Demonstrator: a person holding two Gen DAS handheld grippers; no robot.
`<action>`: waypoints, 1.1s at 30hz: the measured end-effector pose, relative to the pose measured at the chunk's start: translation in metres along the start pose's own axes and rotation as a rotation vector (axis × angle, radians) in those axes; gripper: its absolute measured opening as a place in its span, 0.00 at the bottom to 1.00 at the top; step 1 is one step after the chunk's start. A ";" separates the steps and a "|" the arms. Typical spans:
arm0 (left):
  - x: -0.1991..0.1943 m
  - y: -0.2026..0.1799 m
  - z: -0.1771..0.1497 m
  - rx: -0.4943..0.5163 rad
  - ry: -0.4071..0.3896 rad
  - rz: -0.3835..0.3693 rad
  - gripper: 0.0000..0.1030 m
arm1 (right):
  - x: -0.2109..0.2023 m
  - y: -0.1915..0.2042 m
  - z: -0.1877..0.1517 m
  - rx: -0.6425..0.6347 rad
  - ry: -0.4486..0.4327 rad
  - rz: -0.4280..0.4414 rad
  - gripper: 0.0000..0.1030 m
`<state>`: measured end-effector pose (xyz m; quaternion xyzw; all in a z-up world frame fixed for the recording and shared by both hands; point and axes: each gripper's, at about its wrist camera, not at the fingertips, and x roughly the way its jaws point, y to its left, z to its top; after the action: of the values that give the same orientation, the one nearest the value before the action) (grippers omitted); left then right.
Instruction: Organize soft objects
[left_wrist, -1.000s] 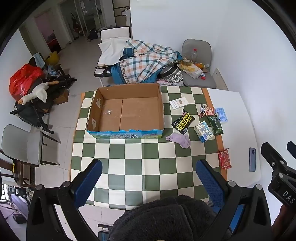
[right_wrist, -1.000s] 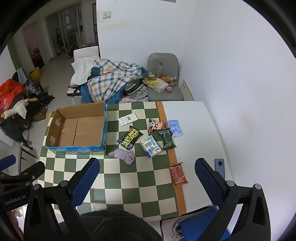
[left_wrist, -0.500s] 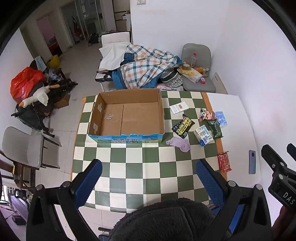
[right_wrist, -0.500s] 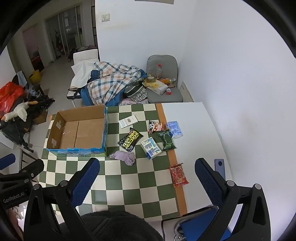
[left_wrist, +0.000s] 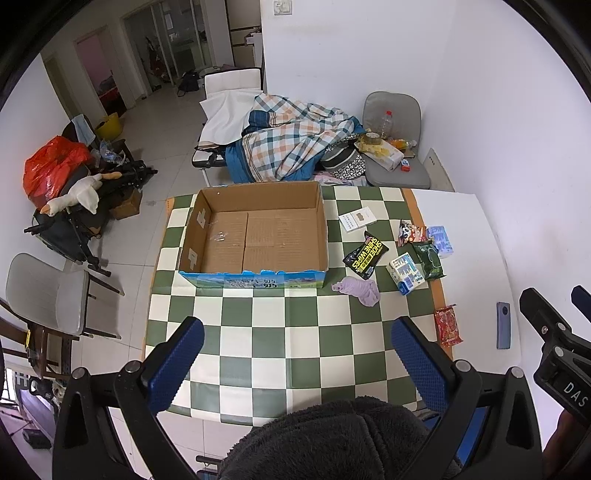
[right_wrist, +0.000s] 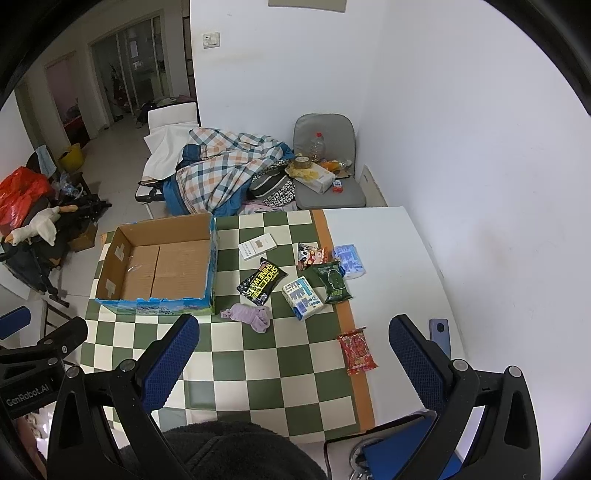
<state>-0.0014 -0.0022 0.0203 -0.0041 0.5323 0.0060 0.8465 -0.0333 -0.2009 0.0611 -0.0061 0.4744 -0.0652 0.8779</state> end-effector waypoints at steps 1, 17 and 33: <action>0.000 0.000 0.000 0.000 -0.001 0.000 1.00 | -0.001 0.001 0.000 -0.002 0.000 0.001 1.00; -0.004 0.002 -0.002 -0.010 -0.011 0.001 1.00 | -0.001 -0.003 0.001 0.002 -0.012 0.017 1.00; -0.008 0.003 0.002 -0.014 -0.017 -0.001 1.00 | -0.002 0.000 0.003 -0.001 -0.014 0.011 1.00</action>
<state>-0.0031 0.0012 0.0280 -0.0103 0.5249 0.0093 0.8510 -0.0316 -0.2004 0.0649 -0.0041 0.4685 -0.0600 0.8814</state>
